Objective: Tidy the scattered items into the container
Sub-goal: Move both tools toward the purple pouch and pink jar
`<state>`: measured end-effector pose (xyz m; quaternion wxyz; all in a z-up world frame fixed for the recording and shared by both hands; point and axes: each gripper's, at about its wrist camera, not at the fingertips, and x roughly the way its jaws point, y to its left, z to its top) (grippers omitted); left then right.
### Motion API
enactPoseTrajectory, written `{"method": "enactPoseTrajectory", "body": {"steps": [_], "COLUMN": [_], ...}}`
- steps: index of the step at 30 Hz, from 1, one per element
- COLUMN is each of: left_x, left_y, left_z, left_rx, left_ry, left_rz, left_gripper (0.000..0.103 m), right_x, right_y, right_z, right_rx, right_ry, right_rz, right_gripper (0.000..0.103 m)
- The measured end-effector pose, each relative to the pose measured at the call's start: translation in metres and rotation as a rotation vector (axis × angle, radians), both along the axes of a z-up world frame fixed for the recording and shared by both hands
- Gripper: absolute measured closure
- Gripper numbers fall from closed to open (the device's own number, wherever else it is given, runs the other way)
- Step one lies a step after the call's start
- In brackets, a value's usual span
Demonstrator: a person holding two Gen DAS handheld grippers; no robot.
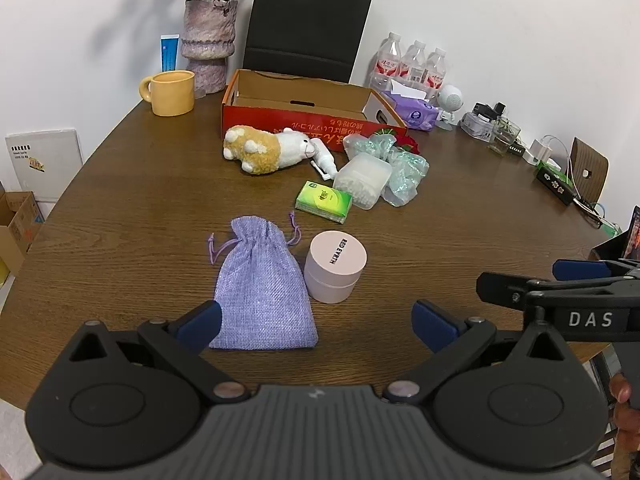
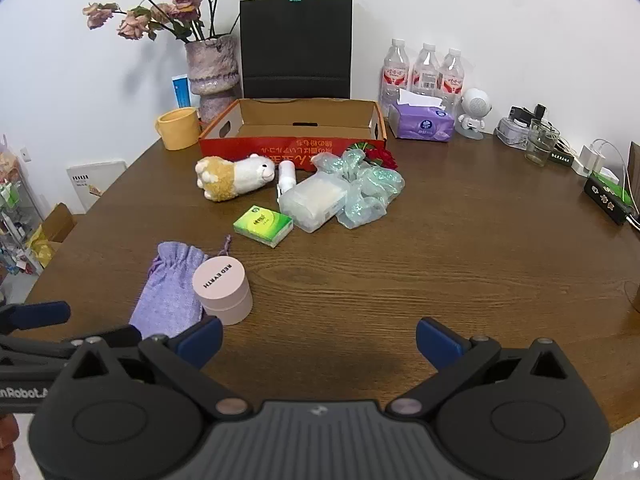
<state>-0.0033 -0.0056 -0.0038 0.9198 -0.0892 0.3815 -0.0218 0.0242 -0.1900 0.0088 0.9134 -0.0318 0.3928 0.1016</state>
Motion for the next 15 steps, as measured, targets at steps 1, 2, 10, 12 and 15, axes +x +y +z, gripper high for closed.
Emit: {"method": "enactPoseTrajectory", "body": {"steps": [1,2,10,12,15], "left_x": [-0.0001,-0.0002,-0.0014,-0.0021,-0.0023], "left_y": [-0.0001,-0.0001,-0.0007,-0.0014,-0.0028], "left_z": [-0.0002,-0.0004,0.0001,0.0002,0.0001], "left_rx": [-0.001,-0.001,0.003,0.007,0.001], "left_ry": [0.000,0.000,-0.008,-0.011,-0.013], "left_rz": [0.000,-0.001,-0.006,-0.010,-0.025], "left_gripper": [0.000,0.000,0.000,0.000,0.000], "right_x": [-0.0003,-0.0003,0.0010,0.0006,-0.0004], "right_y": [-0.0004,-0.0007,0.0001,0.0003,0.0008], "right_z": [0.0004,0.0003,-0.0007,-0.0006,-0.0001], "right_rx": [0.002,0.003,0.010,0.007,0.003], "right_ry": [-0.002,-0.002,0.009,0.006,-0.002], "right_rz": [0.001,0.000,0.006,0.005,0.004], "right_gripper": [0.000,0.000,0.000,0.000,0.000]}}
